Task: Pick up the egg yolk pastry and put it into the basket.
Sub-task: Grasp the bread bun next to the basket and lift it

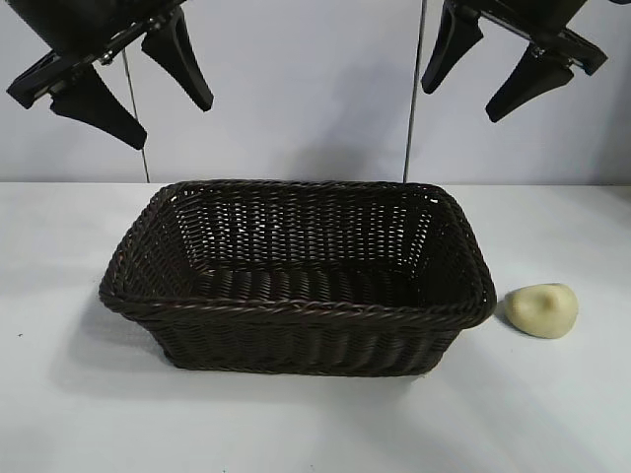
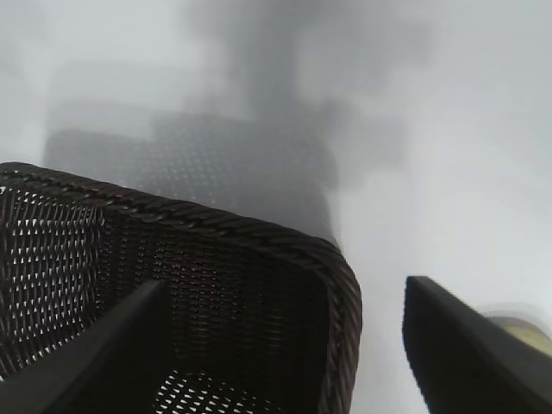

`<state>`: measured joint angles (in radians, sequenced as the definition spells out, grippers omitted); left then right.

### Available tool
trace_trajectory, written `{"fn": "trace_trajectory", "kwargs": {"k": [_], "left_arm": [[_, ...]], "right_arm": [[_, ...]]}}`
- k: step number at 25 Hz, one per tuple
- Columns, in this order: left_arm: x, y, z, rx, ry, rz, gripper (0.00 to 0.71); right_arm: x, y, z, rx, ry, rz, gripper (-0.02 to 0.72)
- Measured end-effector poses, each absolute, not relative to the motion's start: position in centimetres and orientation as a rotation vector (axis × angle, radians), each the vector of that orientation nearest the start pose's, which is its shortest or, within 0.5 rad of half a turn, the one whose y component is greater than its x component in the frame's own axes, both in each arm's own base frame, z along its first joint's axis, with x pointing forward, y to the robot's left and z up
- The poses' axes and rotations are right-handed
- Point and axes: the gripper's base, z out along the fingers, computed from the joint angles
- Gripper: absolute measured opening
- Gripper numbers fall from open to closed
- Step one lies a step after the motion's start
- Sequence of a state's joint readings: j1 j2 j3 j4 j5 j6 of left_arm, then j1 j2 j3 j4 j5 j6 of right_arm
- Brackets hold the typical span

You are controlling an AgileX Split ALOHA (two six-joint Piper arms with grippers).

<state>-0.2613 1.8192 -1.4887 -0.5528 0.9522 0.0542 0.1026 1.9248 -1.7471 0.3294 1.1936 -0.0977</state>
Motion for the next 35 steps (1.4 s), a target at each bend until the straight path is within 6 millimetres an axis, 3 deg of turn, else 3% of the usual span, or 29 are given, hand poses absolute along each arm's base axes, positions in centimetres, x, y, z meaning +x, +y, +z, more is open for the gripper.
{"fn": "trace_trajectory", "kwargs": {"k": [7,11,20,26,35], "left_arm": [[36.8,-13.9,27.4,0.104,2.730,-0.761,0.511],[36.8,-13.9,27.4,0.104,2.731,-0.761,0.511],[36.8,-13.9,27.4,0.105,2.734,-0.762,0.511],[36.8,-13.9,27.4,0.105,2.734,-0.762,0.511],[36.8,-13.9,27.4,0.105,2.734,-0.762,0.511]], "right_arm": [[40.7,5.3,28.7,-0.214,2.862,0.194,0.539],[40.6,4.9,28.3,-0.211,2.880,0.156,0.539],[40.4,4.5,22.0,-0.202,3.072,0.146,0.539],[40.7,4.5,20.3,-0.204,3.114,0.140,0.539],[41.4,4.2,16.2,-0.190,3.211,0.077,0.539]]}}
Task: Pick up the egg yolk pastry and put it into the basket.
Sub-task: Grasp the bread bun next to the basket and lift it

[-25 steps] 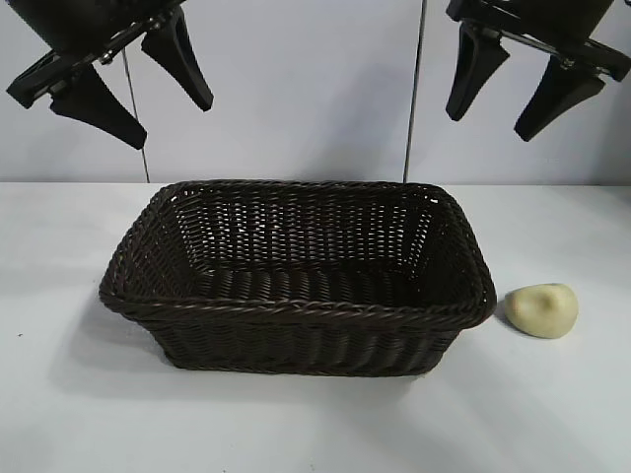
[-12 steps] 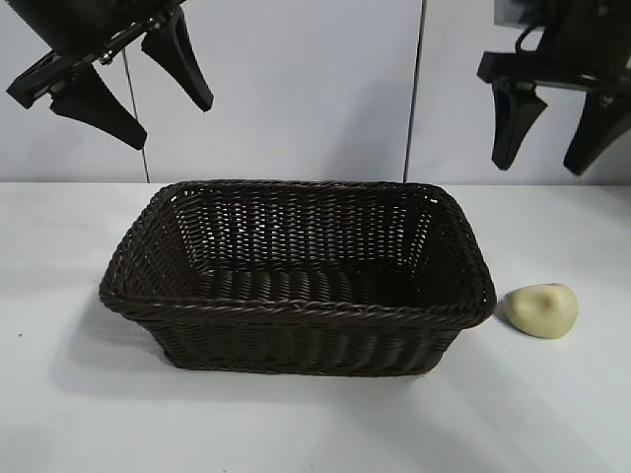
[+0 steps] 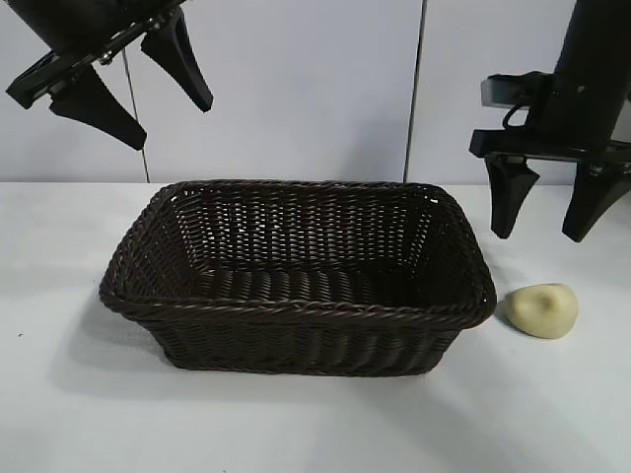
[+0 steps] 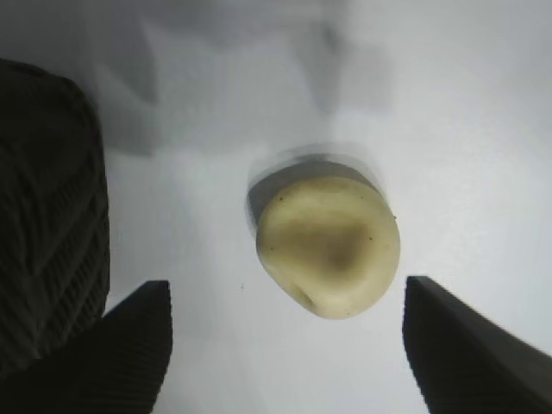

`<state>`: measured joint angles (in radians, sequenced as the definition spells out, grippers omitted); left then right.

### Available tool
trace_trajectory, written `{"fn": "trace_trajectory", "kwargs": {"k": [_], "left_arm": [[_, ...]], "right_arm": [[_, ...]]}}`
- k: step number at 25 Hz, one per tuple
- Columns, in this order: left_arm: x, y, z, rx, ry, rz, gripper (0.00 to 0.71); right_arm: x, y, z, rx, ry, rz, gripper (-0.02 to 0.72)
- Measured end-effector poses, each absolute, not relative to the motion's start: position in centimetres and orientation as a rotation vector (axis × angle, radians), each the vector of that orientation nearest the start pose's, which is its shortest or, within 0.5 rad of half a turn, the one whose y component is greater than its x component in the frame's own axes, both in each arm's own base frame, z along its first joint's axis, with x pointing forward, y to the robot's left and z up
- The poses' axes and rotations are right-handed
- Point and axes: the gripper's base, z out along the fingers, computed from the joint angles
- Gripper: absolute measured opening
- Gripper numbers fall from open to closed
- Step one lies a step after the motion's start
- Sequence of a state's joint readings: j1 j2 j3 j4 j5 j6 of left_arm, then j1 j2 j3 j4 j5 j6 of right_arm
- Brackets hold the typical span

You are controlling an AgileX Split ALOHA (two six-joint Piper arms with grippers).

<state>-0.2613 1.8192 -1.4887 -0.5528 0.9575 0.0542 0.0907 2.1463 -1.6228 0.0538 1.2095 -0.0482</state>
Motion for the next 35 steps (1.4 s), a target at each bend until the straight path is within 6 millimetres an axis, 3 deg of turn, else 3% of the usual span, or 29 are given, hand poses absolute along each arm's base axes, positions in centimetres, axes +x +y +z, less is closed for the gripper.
{"fn": "trace_trajectory", "kwargs": {"k": [6,12,14,20,23,27,35], "left_arm": [[36.8,-13.9,27.4,0.105,2.734,-0.762,0.511],[36.8,-13.9,27.4,0.105,2.733,-0.762,0.511],[36.8,-13.9,27.4,0.104,2.732,-0.761,0.511],[36.8,-13.9,27.4,0.104,2.731,-0.761,0.511],[36.8,-13.9,27.4,0.104,2.731,-0.761,0.511],[36.8,-13.9,27.4,0.104,2.731,-0.761,0.511],[36.8,-13.9,27.4,0.104,2.731,-0.761,0.511]], "right_arm": [[41.5,4.2,14.5,-0.187,3.251,0.074,0.539],[41.5,4.2,14.3,-0.188,3.256,0.073,0.524],[41.5,4.2,14.3,-0.188,3.256,0.073,0.462],[41.5,4.2,14.3,-0.188,3.256,0.071,0.182],[41.5,4.2,14.3,-0.194,3.255,0.072,0.102],[41.5,4.2,14.3,-0.201,3.255,0.075,0.043],[41.5,4.4,15.2,-0.216,3.231,0.102,0.033]]}}
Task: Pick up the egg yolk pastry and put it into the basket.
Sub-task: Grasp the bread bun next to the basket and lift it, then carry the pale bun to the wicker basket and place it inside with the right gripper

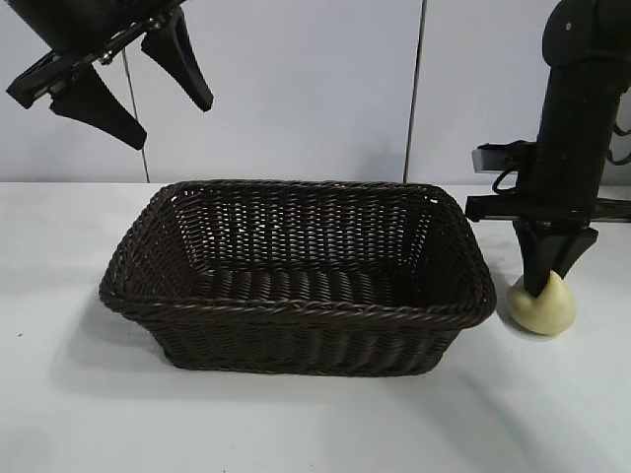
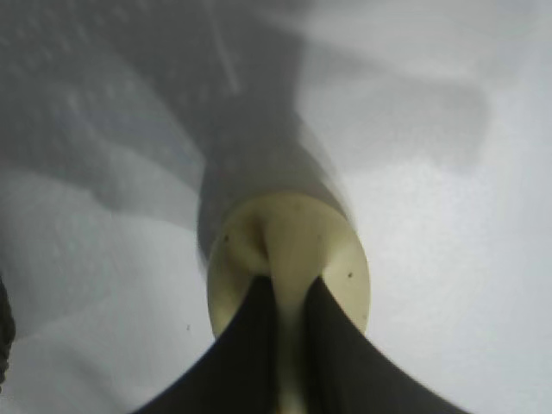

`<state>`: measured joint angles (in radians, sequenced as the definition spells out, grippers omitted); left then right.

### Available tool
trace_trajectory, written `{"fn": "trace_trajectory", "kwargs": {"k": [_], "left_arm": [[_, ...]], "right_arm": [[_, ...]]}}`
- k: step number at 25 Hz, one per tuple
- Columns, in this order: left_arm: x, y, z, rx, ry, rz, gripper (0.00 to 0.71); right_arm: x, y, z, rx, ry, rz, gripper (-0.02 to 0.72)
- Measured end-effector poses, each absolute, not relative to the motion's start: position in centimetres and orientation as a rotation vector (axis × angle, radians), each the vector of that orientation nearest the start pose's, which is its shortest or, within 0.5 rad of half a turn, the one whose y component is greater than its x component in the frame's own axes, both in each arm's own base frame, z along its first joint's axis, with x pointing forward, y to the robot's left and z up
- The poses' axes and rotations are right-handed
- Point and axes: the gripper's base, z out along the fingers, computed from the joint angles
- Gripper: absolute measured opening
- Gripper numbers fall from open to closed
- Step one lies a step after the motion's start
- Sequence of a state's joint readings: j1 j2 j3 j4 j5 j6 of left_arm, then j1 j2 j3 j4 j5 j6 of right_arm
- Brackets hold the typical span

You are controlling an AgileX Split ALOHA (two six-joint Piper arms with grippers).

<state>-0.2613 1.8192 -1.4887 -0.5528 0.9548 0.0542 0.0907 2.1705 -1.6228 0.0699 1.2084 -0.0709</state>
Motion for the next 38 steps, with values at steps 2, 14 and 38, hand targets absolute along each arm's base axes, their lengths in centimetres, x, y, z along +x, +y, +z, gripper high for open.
{"fn": "trace_trajectory", "kwargs": {"k": [2,14,38], "left_arm": [[36.8,-13.9,27.4,0.104,2.731,-0.761,0.511],[36.8,-13.9,27.4,0.104,2.731,-0.761,0.511],[36.8,-13.9,27.4,0.105,2.733,-0.762,0.511]], "right_arm": [[41.3,4.4,16.8,-0.215,3.193,0.106,0.032],[38.7,4.2,27.4,-0.211,2.937,0.110,0.030],[36.7,17.9,27.6,-0.575,2.732,0.481,0.024]]}}
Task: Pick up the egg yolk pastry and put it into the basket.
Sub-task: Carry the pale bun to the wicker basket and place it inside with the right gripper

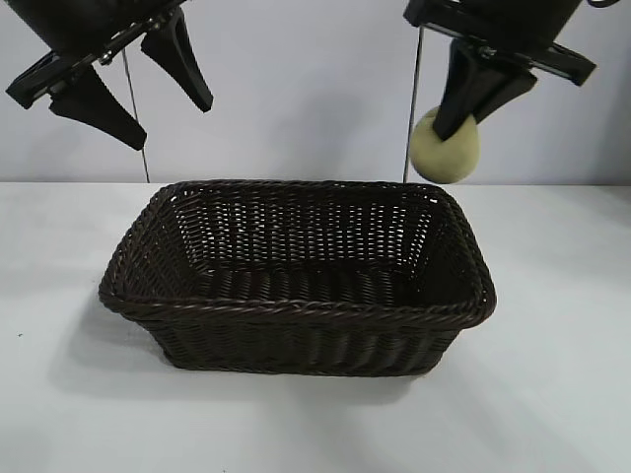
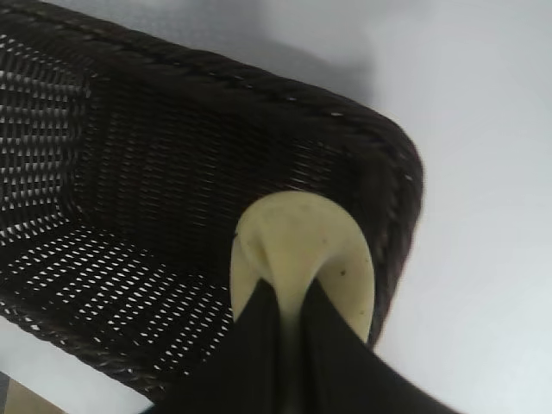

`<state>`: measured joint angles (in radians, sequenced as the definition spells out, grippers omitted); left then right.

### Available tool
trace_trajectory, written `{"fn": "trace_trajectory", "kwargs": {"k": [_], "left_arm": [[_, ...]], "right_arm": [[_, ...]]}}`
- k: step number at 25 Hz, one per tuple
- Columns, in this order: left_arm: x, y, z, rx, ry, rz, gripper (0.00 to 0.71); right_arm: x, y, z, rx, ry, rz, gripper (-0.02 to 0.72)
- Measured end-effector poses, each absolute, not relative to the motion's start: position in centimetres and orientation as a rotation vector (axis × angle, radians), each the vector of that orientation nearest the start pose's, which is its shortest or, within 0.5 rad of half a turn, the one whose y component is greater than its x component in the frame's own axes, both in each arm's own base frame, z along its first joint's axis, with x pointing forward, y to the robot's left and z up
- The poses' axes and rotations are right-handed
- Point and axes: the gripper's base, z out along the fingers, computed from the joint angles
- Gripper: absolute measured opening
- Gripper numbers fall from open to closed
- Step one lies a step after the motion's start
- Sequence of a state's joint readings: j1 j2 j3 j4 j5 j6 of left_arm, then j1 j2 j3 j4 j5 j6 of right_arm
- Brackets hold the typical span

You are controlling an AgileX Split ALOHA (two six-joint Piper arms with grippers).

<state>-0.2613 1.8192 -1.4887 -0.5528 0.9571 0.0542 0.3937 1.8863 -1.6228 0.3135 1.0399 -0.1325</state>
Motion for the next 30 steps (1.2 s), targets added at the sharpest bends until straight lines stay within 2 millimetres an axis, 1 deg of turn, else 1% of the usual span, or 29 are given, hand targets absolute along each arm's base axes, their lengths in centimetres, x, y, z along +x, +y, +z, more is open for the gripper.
{"fn": "trace_trajectory", "kwargs": {"k": [3,5,7,9,10,11,13,15,17,18,19,21,23,26,30], "left_arm": [[36.8,-13.9,27.4,0.105,2.733,-0.762,0.511],[36.8,-13.9,27.4,0.105,2.734,-0.762,0.511],[36.8,-13.9,27.4,0.105,2.734,-0.762,0.511],[36.7,-13.9,27.4,0.106,2.736,-0.762,0.511],[36.7,-13.9,27.4,0.108,2.740,-0.763,0.511],[36.7,-13.9,27.4,0.108,2.740,-0.763,0.511],[36.7,-13.9,27.4,0.108,2.740,-0.763,0.511],[36.7,-13.9,27.4,0.108,2.740,-0.763,0.511],[36.7,-13.9,27.4,0.108,2.740,-0.763,0.511],[36.7,-13.9,27.4,0.108,2.740,-0.763,0.511],[36.7,-13.9,27.4,0.108,2.740,-0.763,0.511],[36.7,-13.9,27.4,0.108,2.740,-0.763,0.511],[36.7,-13.9,27.4,0.109,2.741,-0.764,0.511],[36.7,-13.9,27.4,0.109,2.742,-0.764,0.511],[36.7,-13.9,27.4,0.110,2.745,-0.765,0.511]], "right_arm": [[36.6,19.7,25.6,-0.629,2.760,0.484,0.024],[36.7,20.6,24.4,-0.652,2.780,0.482,0.024],[37.0,21.0,23.2,-0.654,2.794,0.480,0.026],[37.2,21.1,22.3,-0.654,2.808,0.472,0.046],[37.2,21.1,22.1,-0.656,2.813,0.467,0.069],[37.3,21.1,22.0,-0.656,2.815,0.466,0.102],[37.3,21.1,22.0,-0.656,2.815,0.466,0.193],[37.2,21.1,22.0,-0.656,2.815,0.468,0.326],[37.2,21.1,22.0,-0.658,2.819,0.468,0.439],[37.1,21.1,22.0,-0.659,2.824,0.468,0.476],[37.1,21.1,22.0,-0.660,2.832,0.469,0.498],[36.9,21.0,22.1,-0.667,2.847,0.469,0.515],[37.0,20.6,22.9,-0.661,2.848,0.475,0.519],[37.6,19.2,25.2,-0.623,2.834,0.480,0.519],[38.8,16.3,28.1,-0.538,2.815,0.480,0.519]]}}
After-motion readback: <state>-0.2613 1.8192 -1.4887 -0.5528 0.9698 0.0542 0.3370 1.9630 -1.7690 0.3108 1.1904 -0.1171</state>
